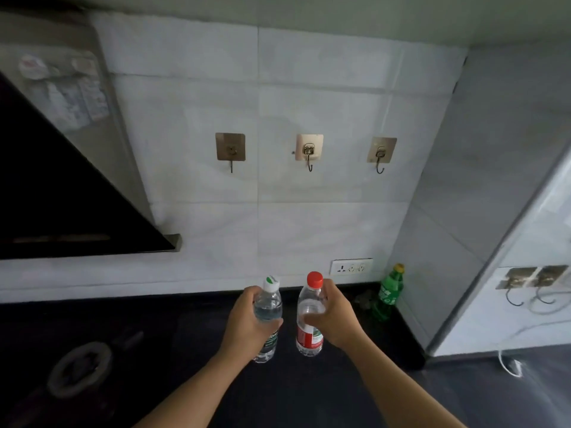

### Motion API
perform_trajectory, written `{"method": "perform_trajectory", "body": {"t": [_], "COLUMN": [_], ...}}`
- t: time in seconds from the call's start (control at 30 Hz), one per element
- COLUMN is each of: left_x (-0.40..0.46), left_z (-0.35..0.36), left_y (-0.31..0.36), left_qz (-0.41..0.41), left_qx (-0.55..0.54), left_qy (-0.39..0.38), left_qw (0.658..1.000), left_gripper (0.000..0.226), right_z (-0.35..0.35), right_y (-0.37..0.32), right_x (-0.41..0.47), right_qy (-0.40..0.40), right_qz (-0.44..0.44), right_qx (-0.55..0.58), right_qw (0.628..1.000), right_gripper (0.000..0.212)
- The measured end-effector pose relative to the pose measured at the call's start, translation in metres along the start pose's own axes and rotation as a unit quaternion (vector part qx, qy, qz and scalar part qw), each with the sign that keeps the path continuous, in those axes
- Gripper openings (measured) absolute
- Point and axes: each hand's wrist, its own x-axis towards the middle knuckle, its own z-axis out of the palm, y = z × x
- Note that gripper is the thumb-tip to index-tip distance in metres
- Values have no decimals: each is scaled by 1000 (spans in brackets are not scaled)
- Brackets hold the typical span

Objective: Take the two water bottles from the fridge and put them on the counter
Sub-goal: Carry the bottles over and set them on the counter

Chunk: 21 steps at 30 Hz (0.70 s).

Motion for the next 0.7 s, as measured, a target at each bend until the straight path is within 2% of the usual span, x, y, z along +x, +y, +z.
{"method": "perform_trajectory", "body": {"t": [0.17,0.47,0.7], "left_x": [0,-7,-13], "left_z": [13,27,35], "left_y": [-33,-68,-88], "left_qz": [-34,-78,-90], "left_qx": [34,59,89], "left_qy": [15,63,58], "left_qw": [999,993,990], "left_gripper": [56,56,57], "right_z": [24,54,68], "right_y": [31,77,97], "right_x": [17,29,28], "right_qy": [-19,-9,-16], "right_qz": [32,77,88], "right_qx": [-23,-23,-26], "right_qw": [999,997,996], "right_gripper": [58,51,54]}}
